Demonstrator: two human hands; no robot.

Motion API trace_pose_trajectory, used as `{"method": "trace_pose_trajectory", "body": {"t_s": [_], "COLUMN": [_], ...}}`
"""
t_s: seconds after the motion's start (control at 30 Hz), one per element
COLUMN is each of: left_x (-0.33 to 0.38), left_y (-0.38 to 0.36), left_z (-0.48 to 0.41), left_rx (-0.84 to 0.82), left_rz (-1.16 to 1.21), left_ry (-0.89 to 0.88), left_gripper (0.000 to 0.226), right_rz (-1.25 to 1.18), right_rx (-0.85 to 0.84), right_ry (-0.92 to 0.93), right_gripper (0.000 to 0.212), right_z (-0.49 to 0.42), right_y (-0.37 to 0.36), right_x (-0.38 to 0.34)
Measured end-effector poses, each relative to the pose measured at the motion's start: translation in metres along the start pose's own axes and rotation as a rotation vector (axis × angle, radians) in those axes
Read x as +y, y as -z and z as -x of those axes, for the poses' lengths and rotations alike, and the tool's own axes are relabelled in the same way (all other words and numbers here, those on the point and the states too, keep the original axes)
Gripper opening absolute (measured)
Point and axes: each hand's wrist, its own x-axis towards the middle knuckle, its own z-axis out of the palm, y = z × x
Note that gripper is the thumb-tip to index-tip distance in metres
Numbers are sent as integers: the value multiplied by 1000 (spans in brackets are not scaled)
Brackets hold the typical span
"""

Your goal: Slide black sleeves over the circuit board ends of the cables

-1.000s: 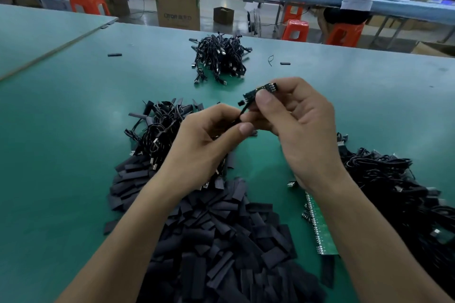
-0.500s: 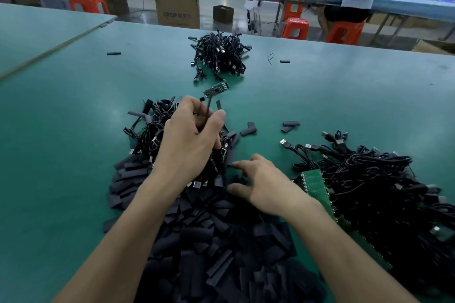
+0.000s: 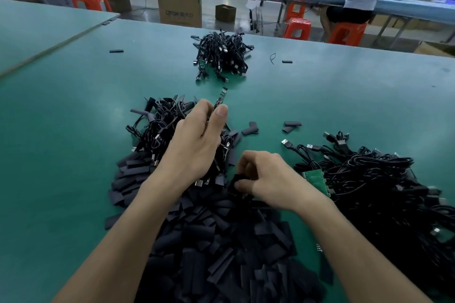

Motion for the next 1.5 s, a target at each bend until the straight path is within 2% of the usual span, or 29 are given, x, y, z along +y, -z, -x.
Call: {"method": "trace_pose_trajectory", "body": {"t_s": [0.17, 0.37, 0.43, 0.53, 0.7, 0.83, 1.13, 1.27, 1.5], "left_x": [4, 1, 0, 0, 2, 1, 4, 4, 5], "left_y": [0, 1, 1, 2, 1, 2, 3, 5, 5], "left_z": [2, 1, 0, 1, 2, 2, 2, 2, 1], "left_rx": [-1, -5, -8, -32, -8, -33, -228, -251, -252], "left_rz": [60, -35, -50, -75, -94, -100, 2, 50, 123], "left_ry": [51, 30, 22, 28, 54, 81, 118, 136, 112], "left_gripper": [41, 30, 28, 25, 25, 25, 38, 41, 40], "right_rz": [-124, -39, -135, -424, -574, -575, -628, -618, -606], "right_rx": [-13, 67, 142, 259, 429, 467, 589, 641, 634], "right_ry": [-68, -16, 7, 27, 118, 166, 246, 266, 275], "right_gripper": [18, 20, 19, 15, 23, 22, 19, 18, 19], "right_z": [3, 3, 2, 1, 1, 2, 3, 3, 3], "right_y": [3, 6, 8, 13, 20, 24, 28, 28, 28], "right_x": [9, 12, 11, 7, 5, 4, 1, 2, 2]}}
